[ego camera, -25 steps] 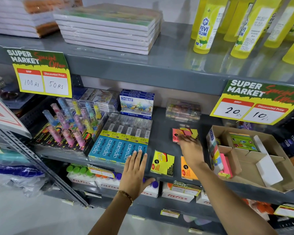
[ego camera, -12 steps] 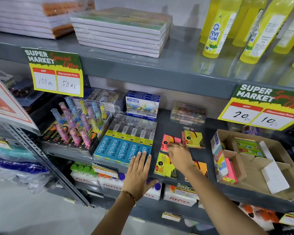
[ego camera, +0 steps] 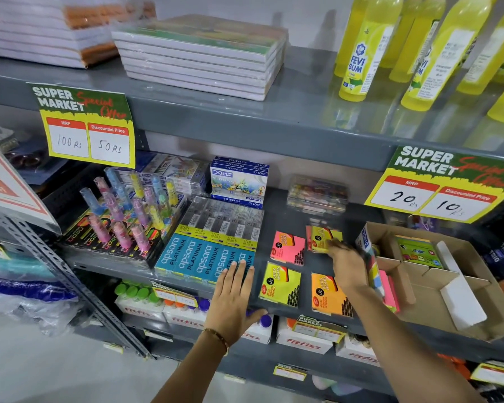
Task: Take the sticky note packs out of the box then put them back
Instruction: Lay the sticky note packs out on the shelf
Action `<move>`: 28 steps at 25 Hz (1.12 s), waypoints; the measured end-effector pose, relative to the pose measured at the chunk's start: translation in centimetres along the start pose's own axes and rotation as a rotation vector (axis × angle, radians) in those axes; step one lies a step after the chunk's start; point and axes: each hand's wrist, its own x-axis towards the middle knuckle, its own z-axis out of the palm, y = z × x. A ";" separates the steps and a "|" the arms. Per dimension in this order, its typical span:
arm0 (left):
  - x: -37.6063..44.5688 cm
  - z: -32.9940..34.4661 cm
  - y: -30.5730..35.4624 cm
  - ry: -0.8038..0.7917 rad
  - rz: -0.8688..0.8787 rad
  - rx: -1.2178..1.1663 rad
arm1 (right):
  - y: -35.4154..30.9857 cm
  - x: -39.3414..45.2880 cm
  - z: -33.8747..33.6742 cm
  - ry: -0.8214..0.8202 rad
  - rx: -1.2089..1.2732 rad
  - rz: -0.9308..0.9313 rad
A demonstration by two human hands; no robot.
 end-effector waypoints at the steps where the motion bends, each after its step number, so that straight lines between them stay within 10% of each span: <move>1: 0.0 0.0 0.0 -0.006 0.001 0.003 | -0.1 -0.6 -0.4 0.080 -0.006 -0.034; 7: -0.2 -0.1 0.0 -0.041 0.005 -0.024 | -4.3 -7.6 -1.0 0.427 0.213 -0.199; 28: -0.2 -0.8 0.2 -0.031 0.013 -0.071 | -8.6 -11.9 1.3 0.256 0.020 -0.336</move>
